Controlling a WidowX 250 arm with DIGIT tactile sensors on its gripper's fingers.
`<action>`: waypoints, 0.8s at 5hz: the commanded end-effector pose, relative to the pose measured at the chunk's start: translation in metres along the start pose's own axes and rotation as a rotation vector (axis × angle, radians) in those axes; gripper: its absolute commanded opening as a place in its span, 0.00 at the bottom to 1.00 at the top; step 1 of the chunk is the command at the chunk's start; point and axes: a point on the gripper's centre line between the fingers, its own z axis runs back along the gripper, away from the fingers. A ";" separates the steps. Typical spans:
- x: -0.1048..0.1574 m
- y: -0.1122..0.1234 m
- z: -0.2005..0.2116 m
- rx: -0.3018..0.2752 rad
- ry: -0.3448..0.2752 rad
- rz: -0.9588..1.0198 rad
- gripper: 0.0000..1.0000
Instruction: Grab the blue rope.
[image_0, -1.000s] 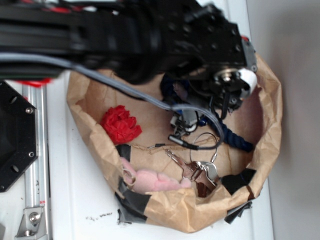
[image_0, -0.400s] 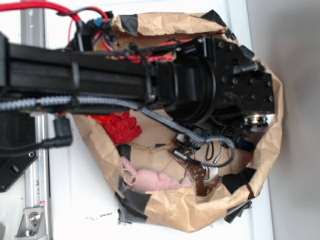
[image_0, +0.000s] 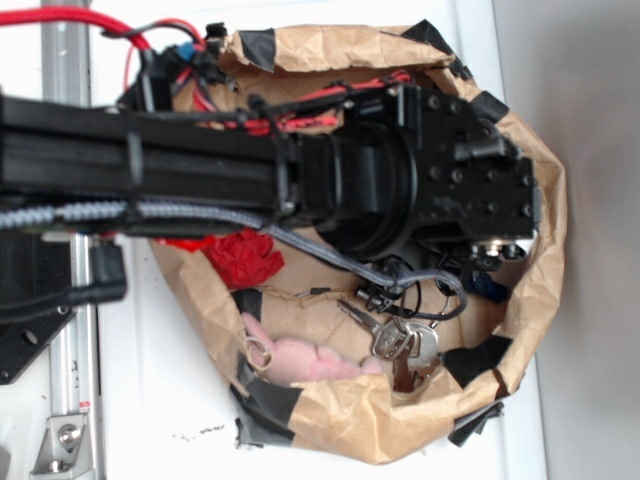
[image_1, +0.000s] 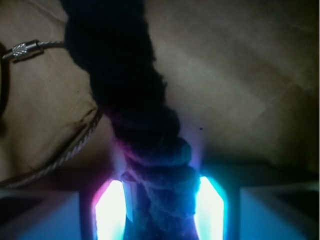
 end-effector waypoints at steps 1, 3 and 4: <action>-0.013 -0.012 0.048 0.173 -0.097 0.154 0.00; -0.046 -0.006 0.146 0.151 -0.209 0.422 0.00; -0.045 -0.006 0.148 0.151 -0.208 0.425 0.00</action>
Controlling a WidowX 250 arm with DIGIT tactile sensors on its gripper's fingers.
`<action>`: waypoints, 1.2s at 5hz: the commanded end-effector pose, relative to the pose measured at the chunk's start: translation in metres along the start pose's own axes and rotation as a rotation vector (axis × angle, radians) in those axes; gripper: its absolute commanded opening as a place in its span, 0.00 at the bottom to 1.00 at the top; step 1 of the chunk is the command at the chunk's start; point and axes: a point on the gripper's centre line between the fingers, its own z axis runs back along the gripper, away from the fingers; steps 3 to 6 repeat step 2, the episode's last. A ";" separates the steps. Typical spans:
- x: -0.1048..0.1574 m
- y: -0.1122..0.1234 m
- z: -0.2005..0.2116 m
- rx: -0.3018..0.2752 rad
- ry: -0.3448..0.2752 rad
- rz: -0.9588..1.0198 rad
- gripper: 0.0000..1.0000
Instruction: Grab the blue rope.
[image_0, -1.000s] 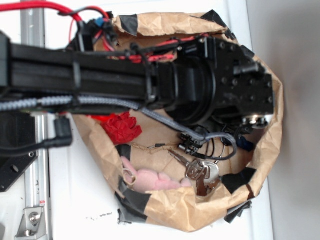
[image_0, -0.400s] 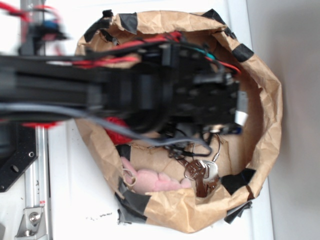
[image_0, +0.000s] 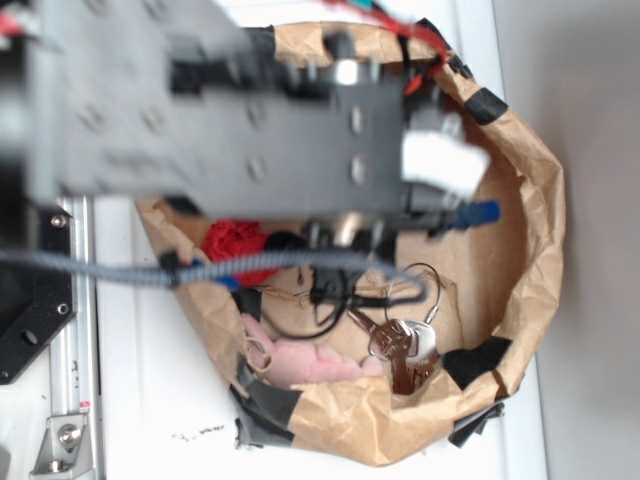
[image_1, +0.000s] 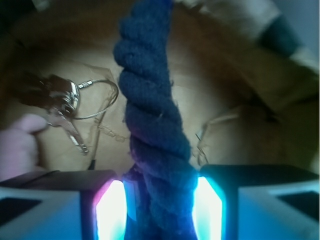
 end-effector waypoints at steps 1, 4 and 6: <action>0.012 -0.012 0.015 0.002 -0.104 0.041 0.00; 0.015 -0.012 0.016 -0.018 -0.016 0.040 0.00; 0.015 -0.012 0.016 -0.018 -0.016 0.040 0.00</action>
